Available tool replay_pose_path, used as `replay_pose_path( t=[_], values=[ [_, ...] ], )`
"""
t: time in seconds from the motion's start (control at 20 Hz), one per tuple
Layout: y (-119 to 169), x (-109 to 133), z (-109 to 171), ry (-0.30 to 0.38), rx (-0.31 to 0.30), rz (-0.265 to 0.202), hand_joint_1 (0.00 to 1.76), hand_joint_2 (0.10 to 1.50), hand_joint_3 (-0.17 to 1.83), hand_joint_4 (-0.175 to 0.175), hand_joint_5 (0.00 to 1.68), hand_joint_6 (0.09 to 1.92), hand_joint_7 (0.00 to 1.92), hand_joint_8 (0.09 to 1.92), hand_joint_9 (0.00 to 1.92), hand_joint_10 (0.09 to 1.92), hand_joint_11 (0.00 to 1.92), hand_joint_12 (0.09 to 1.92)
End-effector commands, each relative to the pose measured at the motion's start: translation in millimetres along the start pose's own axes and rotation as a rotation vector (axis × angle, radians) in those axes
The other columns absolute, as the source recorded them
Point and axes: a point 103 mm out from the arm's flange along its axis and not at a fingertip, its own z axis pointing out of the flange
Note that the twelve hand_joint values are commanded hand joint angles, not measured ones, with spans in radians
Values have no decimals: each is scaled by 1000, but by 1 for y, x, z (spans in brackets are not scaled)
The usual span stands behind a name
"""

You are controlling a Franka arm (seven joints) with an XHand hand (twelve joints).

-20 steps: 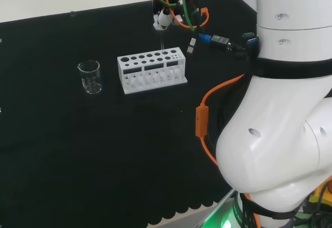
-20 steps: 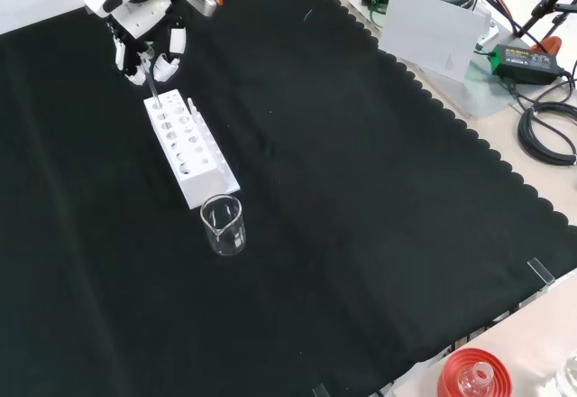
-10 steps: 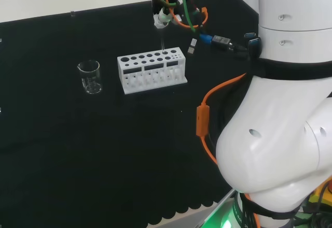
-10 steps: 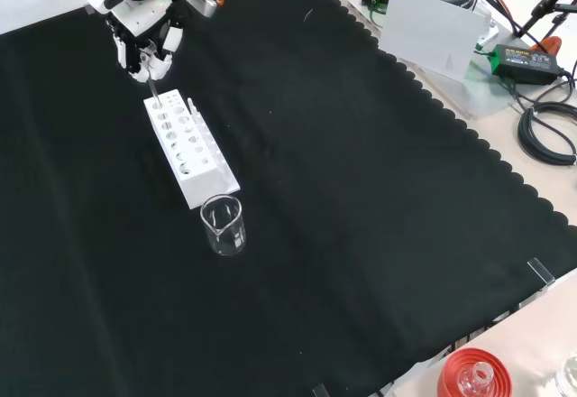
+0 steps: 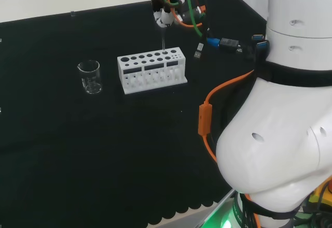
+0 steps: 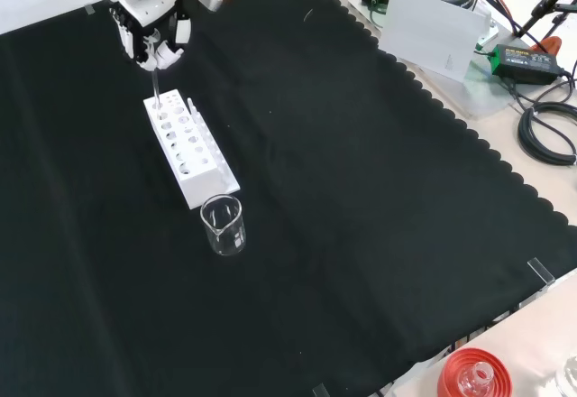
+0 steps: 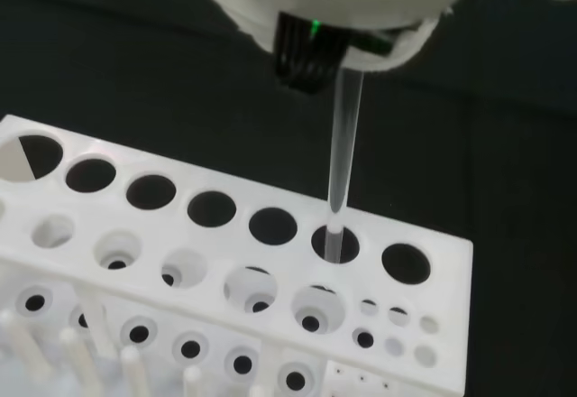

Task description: Take the glass rod from the white test tube rack.

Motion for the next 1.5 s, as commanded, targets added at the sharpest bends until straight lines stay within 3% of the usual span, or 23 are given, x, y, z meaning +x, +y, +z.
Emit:
replay_pose_path(
  t=[0.05,0.85,1.0,1.25,1.5],
  values=[
    [-11,1,-19,-12,-41,2,1324,704,595,-175,1166,602,1341,755,1861,183,1573,684],
    [-56,2,-77,-13,-71,17,1323,749,515,-175,1161,554,1334,761,1860,193,1571,686],
    [-61,23,-99,-80,-24,35,1323,751,512,-175,1161,552,1333,762,1860,194,1571,686],
    [-72,18,-97,-17,-93,13,1323,753,507,-175,1161,549,1332,763,1860,195,1571,686],
    [-88,16,-100,-7,-129,-5,1322,755,503,-175,1162,546,1331,764,1860,196,1572,687]
  ],
)
